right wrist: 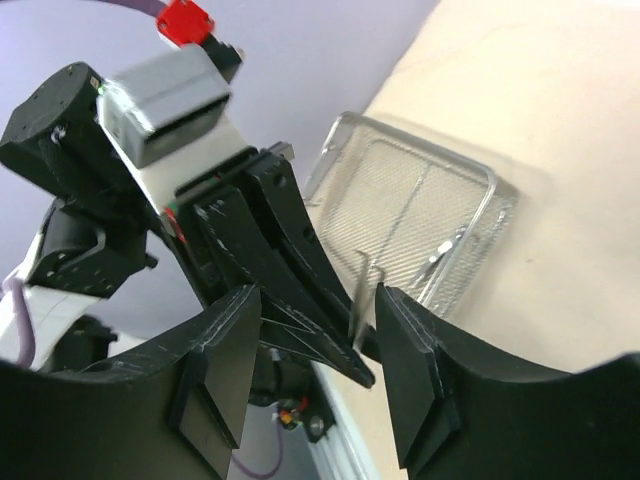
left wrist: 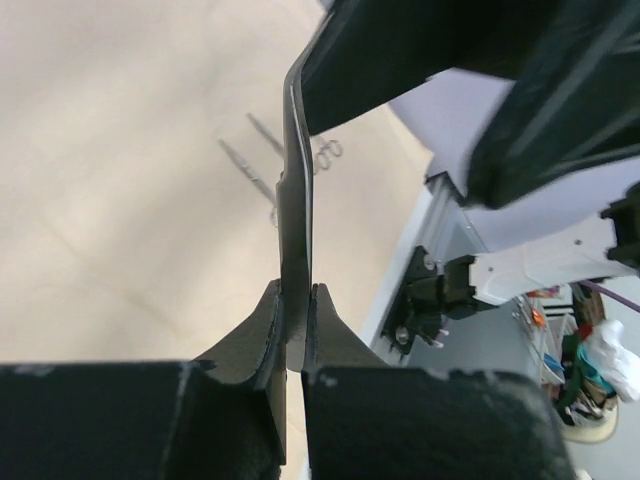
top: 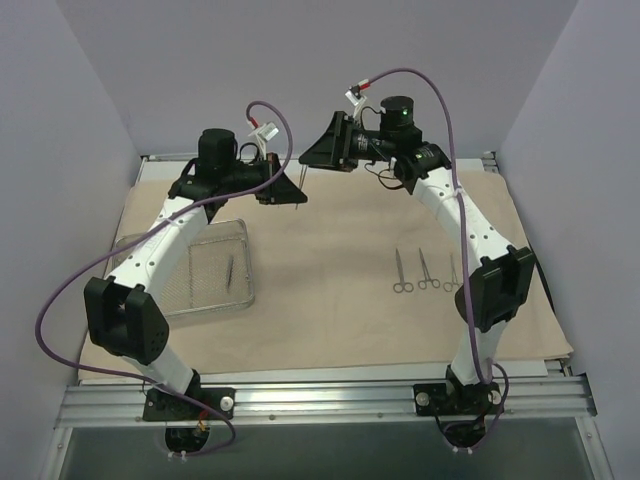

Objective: Open and lay out the surgical kit
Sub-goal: Place the medical item in the surgical kit.

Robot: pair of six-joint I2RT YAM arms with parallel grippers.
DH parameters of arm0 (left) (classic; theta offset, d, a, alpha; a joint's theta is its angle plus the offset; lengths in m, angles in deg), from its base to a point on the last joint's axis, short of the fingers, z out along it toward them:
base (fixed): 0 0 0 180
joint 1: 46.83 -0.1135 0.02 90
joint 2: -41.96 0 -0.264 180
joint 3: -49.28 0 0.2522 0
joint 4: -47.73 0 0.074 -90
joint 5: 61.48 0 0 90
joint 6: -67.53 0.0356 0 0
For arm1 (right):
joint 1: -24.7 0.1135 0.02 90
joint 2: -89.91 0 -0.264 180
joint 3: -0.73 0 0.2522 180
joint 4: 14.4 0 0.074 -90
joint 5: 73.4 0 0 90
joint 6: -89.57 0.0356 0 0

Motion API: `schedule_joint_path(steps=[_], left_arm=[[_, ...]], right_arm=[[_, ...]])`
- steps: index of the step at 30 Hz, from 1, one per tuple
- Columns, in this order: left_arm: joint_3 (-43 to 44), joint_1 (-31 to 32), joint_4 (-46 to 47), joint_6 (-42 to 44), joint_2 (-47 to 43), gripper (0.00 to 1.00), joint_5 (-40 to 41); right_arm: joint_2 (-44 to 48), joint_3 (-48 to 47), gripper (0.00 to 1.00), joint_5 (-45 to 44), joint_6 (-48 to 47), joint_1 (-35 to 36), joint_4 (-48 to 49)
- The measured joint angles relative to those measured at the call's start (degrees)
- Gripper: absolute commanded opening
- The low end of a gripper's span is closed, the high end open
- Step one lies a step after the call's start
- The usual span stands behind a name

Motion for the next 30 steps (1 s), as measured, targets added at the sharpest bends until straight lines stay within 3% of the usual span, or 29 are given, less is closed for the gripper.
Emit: schedule_joint_path(steps=[11,20,30], left_arm=[[2.38,1.4,-10.19,4.48,-0.02,0.02,12.66],[2.69,1.46,-12.68,5.92,-0.68,0.02,16.96],[3.39,1.79,-13.51,6.54,-0.7,0.02,17.31]], right_arm=[[-6.19,-12.9,0.34,-13.22,-7.43,5.6,-18.88],[-6.88,-14.4,0.39,-19.32,-8.83,5.92,-26.16],[-7.04,-15.82,0.4,-20.11,-9.07,6.05,-26.84]])
